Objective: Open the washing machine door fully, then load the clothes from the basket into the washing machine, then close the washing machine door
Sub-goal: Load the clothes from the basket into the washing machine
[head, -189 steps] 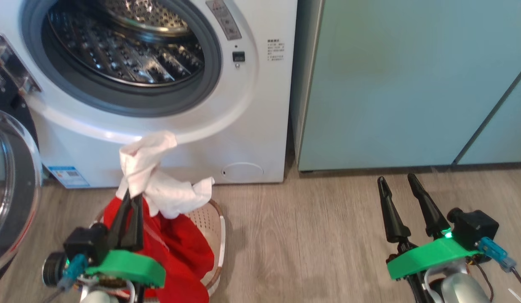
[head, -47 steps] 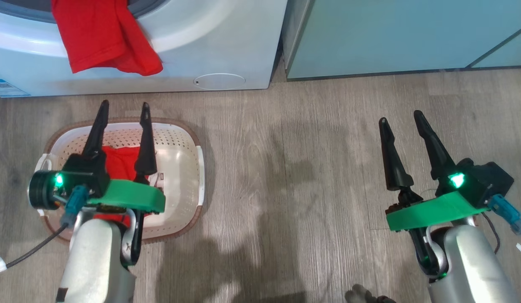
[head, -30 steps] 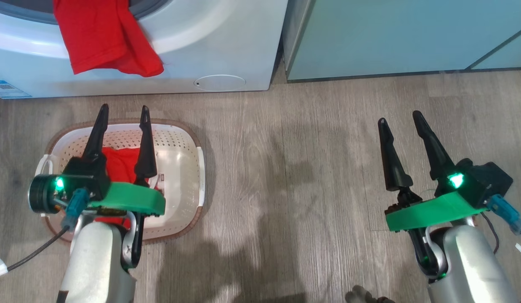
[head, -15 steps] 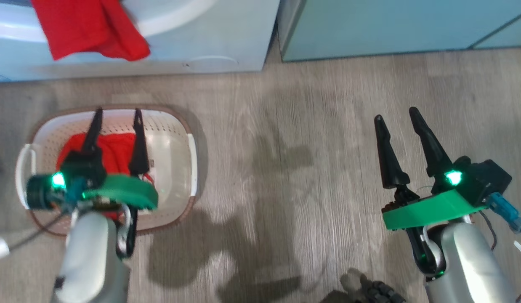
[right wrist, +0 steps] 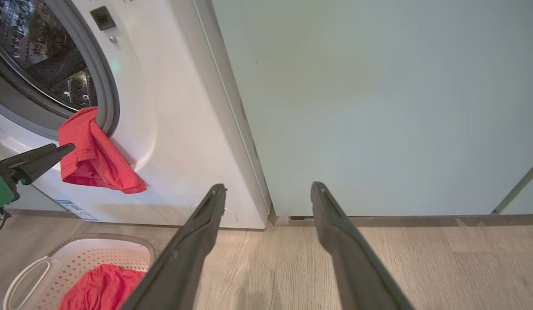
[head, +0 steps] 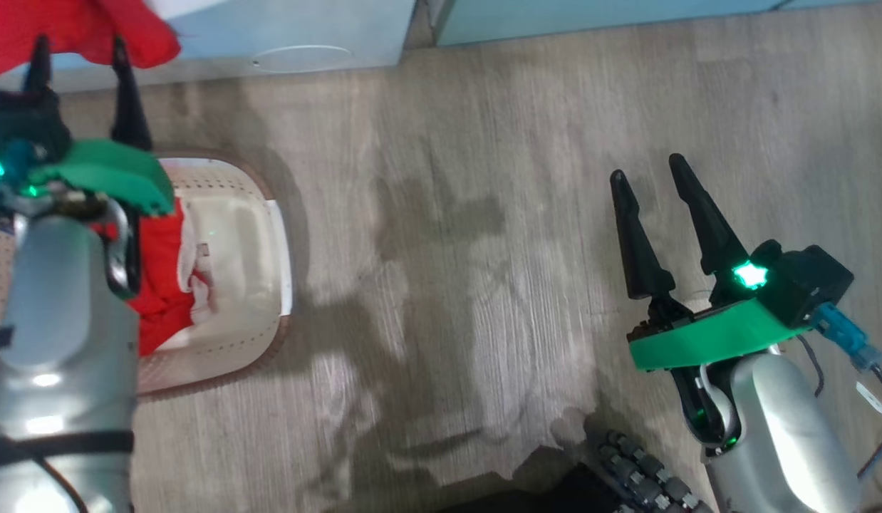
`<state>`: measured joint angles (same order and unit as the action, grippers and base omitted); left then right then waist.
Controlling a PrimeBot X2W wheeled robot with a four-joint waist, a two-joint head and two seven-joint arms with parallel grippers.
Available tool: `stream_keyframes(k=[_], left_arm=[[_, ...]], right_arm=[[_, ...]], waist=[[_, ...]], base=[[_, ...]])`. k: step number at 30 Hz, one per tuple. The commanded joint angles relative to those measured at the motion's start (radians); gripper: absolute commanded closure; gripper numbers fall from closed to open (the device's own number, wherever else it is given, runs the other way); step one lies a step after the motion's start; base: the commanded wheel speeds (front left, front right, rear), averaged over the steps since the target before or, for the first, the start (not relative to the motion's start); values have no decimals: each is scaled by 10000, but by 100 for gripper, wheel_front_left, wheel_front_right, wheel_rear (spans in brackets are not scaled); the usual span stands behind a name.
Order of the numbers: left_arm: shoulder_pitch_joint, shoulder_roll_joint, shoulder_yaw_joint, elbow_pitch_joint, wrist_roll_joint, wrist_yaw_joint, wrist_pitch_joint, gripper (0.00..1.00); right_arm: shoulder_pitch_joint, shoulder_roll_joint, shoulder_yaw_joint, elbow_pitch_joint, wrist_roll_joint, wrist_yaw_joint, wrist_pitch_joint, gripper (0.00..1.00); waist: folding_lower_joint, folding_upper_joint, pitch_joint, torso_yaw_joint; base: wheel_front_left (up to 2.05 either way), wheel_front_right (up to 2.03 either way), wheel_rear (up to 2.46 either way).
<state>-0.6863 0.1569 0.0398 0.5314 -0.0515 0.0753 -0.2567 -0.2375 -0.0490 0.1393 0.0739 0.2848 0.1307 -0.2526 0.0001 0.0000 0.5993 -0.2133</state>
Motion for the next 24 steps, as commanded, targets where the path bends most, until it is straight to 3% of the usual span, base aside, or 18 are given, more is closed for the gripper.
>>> stream_keyframes(k=[1, 9, 16, 24], left_arm=[[-313, 470, 343, 59, 79, 166, 28, 0], [-1576, 785, 432, 1430, -64, 221, 414, 0], [-2548, 925, 688, 2519, -305, 607, 619, 0], [-3368, 1191, 666, 3681, -451, 536, 738, 0]], right_arm=[[-14, -12, 256, -236, 115, 0, -92, 0], [-130, -12, 507, -181, 278, 0, -92, 0], [-207, -12, 678, -180, 376, 0, -92, 0], [-322, -12, 751, -207, 480, 0, -92, 0]], waist=[[-1, 0, 136, -144], [-1, 0, 358, -387], [-1, 0, 567, -512], [-1, 0, 844, -606]], base=[[0, 0, 0], [0, 0, 0], [0, 0, 0], [0, 0, 0]])
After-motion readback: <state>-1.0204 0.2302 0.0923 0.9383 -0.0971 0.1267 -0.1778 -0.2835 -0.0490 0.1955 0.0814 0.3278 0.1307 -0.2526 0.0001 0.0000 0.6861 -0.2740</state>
